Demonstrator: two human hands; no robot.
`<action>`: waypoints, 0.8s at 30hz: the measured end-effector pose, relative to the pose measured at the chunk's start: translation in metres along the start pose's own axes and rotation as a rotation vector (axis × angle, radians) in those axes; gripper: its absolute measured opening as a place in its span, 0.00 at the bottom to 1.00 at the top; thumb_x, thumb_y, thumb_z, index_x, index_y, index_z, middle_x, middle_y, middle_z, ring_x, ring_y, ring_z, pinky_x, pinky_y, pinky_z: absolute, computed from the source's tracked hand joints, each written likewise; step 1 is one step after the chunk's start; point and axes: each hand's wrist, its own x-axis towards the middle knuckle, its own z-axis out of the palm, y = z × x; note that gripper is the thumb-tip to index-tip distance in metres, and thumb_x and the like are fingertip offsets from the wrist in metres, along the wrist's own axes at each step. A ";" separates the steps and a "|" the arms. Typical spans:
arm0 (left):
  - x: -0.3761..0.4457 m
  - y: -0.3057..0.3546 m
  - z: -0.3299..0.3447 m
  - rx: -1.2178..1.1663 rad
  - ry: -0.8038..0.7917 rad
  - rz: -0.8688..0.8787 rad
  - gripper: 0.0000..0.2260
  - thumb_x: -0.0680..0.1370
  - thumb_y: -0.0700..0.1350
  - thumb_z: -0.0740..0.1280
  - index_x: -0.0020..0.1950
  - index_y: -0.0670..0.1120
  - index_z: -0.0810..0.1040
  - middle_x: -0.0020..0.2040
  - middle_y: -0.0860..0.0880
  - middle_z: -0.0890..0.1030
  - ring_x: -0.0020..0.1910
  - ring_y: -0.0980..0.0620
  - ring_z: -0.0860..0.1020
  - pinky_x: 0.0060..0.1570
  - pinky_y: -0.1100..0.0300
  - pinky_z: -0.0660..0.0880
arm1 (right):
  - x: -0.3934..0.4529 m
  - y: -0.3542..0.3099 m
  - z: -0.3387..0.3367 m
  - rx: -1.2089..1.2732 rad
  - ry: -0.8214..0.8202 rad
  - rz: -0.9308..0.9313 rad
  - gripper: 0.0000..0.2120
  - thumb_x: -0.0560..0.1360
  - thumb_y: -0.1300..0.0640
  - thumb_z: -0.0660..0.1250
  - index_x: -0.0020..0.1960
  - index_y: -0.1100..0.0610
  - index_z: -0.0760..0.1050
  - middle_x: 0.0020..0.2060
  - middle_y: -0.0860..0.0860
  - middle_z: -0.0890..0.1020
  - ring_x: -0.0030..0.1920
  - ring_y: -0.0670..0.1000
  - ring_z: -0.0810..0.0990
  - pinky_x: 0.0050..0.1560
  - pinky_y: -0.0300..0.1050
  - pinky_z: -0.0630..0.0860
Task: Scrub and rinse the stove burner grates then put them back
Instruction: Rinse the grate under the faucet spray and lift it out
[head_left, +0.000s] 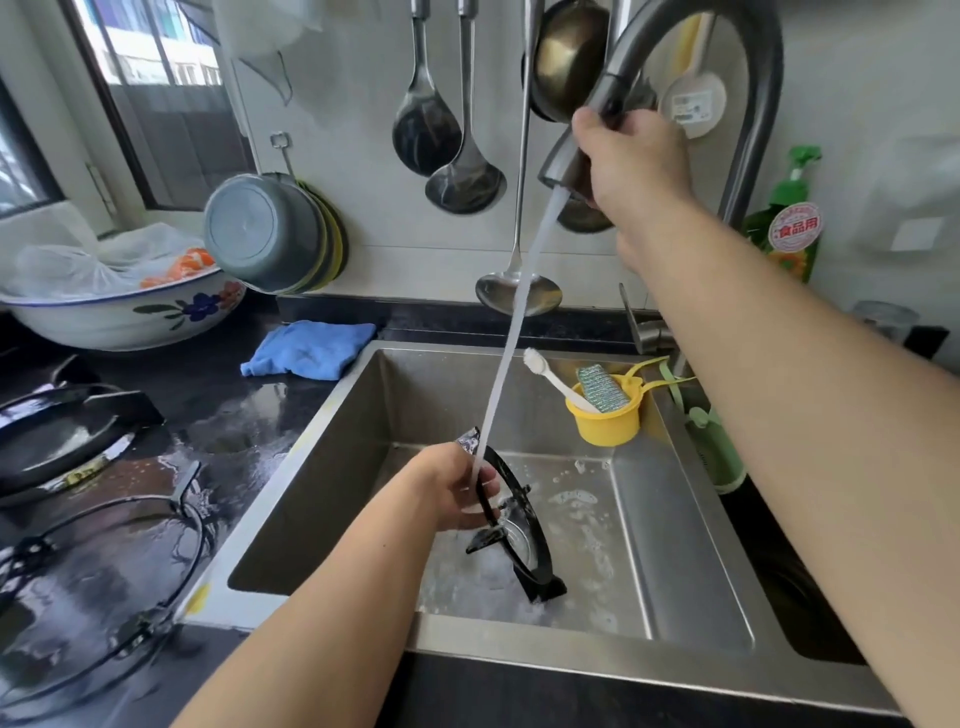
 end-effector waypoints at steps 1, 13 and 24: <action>0.000 0.001 0.000 -0.002 -0.011 0.001 0.15 0.80 0.32 0.51 0.46 0.39 0.77 0.35 0.46 0.78 0.37 0.48 0.79 0.45 0.43 0.80 | 0.000 0.001 0.000 -0.042 -0.002 -0.005 0.08 0.77 0.47 0.68 0.51 0.50 0.80 0.45 0.46 0.85 0.47 0.47 0.83 0.54 0.52 0.82; 0.005 0.001 0.009 0.146 -0.164 0.062 0.04 0.84 0.35 0.61 0.51 0.39 0.76 0.43 0.42 0.81 0.39 0.49 0.83 0.40 0.47 0.82 | -0.097 0.099 -0.022 -0.676 -0.394 0.124 0.14 0.70 0.45 0.71 0.52 0.49 0.74 0.46 0.48 0.81 0.47 0.54 0.80 0.51 0.54 0.79; 0.004 -0.003 0.018 0.276 -0.165 0.126 0.09 0.85 0.41 0.64 0.47 0.39 0.77 0.39 0.44 0.82 0.36 0.48 0.82 0.41 0.53 0.81 | -0.099 0.109 -0.018 -0.546 -0.442 0.153 0.16 0.69 0.48 0.73 0.52 0.48 0.72 0.47 0.50 0.80 0.48 0.56 0.81 0.48 0.58 0.83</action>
